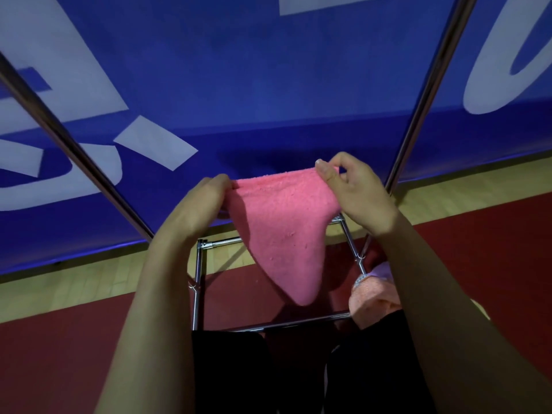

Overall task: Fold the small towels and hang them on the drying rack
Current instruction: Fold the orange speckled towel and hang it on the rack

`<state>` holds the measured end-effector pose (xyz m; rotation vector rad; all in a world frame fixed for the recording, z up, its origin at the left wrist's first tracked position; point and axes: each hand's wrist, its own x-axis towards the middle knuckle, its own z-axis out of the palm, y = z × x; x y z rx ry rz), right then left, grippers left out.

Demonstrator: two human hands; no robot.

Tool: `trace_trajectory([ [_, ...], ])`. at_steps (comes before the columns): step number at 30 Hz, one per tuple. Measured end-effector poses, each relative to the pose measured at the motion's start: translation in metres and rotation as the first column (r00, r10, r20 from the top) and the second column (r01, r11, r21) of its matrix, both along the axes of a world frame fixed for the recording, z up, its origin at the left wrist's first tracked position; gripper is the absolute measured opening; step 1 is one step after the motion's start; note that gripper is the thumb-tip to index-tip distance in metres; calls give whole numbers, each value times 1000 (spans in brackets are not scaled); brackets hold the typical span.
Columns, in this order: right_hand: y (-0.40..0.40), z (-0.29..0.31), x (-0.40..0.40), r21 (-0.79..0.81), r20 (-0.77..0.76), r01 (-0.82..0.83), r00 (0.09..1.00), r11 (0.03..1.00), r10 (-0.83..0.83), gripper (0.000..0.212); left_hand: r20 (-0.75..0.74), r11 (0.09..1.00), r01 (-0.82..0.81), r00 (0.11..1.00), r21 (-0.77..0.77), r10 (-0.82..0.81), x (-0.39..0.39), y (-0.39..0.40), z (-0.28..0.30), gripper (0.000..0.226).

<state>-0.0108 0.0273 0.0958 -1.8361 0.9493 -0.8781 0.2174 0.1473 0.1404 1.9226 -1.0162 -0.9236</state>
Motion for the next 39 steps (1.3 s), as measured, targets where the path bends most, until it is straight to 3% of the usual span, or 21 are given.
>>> trace_trajectory([
  [2,3,1,0,35,16,-13,1000,999,13,37,-110,999,-12,994,-48,7,-2,2,-2,31],
  [6,9,3,-3,90,29,-86,996,992,84,35,-141,999,38,989,-25,-41,1,11,2,43],
  [14,53,26,-11,188,189,-183,971,965,147,33,6,994,63,998,-94,-62,-18,49,19,85],
  [17,83,64,-19,185,289,-244,939,952,185,32,-65,984,23,997,-176,-35,-21,68,48,75],
  [20,77,114,-12,267,432,-207,899,941,75,42,-180,973,-84,983,-216,45,-7,54,92,58],
  [22,66,126,-10,410,417,-291,903,864,107,63,-441,982,-37,896,-186,-50,8,52,109,68],
  [24,59,108,-16,609,377,-353,917,710,133,87,-641,992,77,757,-104,-126,10,59,101,92],
  [26,74,67,-33,744,340,-346,932,572,122,96,-678,979,203,722,15,-140,-9,88,68,94],
  [28,111,34,-54,768,450,-449,886,456,114,79,-614,970,230,777,72,-139,-31,118,21,66],
  [30,133,14,-71,689,508,-517,844,508,170,50,-614,984,174,781,39,-114,-43,131,-20,61],
  [32,135,2,-74,640,492,-458,861,617,129,37,-666,997,78,744,8,-53,-55,134,-32,47],
  [34,131,-1,-73,633,496,-390,867,668,36,36,-743,998,12,667,-63,-55,-64,133,-36,35],
  [35,130,-1,-72,616,494,-364,870,699,19,36,-734,995,25,673,-97,-88,-67,132,-35,39],
  [37,131,2,-72,562,462,-314,887,766,24,30,-576,988,104,804,-112,-150,-68,132,-34,52],
  [39,130,3,-73,520,396,-247,918,817,26,23,-368,996,73,925,-59,-90,-64,128,-28,59],
])
